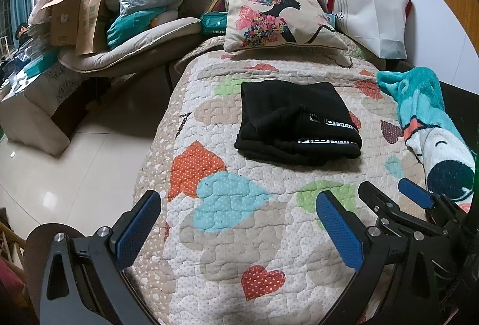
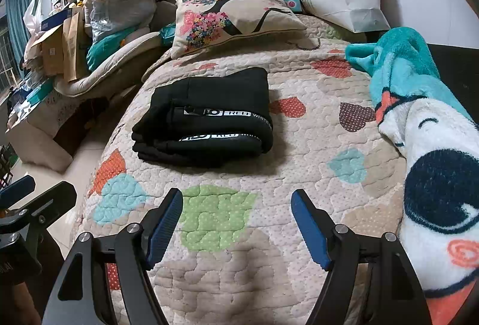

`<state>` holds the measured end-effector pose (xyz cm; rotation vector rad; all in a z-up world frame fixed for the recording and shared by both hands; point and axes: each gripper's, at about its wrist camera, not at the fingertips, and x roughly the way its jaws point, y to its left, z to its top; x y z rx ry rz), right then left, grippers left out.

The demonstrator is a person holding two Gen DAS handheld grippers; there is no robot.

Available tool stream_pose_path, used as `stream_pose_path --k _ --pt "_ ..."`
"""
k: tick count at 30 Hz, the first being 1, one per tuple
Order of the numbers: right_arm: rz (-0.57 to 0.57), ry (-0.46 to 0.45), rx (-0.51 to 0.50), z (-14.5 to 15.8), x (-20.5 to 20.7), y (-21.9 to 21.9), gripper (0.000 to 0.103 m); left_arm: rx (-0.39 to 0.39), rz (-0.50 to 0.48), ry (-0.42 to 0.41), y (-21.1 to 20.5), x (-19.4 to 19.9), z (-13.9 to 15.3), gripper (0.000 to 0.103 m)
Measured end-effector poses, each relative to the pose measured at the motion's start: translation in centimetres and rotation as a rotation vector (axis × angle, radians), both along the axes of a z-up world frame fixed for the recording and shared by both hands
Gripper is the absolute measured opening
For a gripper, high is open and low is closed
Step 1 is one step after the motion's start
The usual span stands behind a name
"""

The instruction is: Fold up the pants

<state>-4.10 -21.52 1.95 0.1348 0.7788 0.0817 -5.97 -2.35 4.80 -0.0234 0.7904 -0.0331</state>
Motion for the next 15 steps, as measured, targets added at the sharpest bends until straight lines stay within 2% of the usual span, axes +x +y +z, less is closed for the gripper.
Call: stream_pose_path --k 8,15 --pt "0.000 0.001 -0.002 0.0 0.0 0.0 0.079 -0.014 -0.003 0.013 0.0 0.1 -0.4 0.103" --pt "-0.013 0.014 0.022 0.5 0.9 -1.1 0.079 -0.123 0.033 0.108 2.4 3.9 -0.8 0.103"
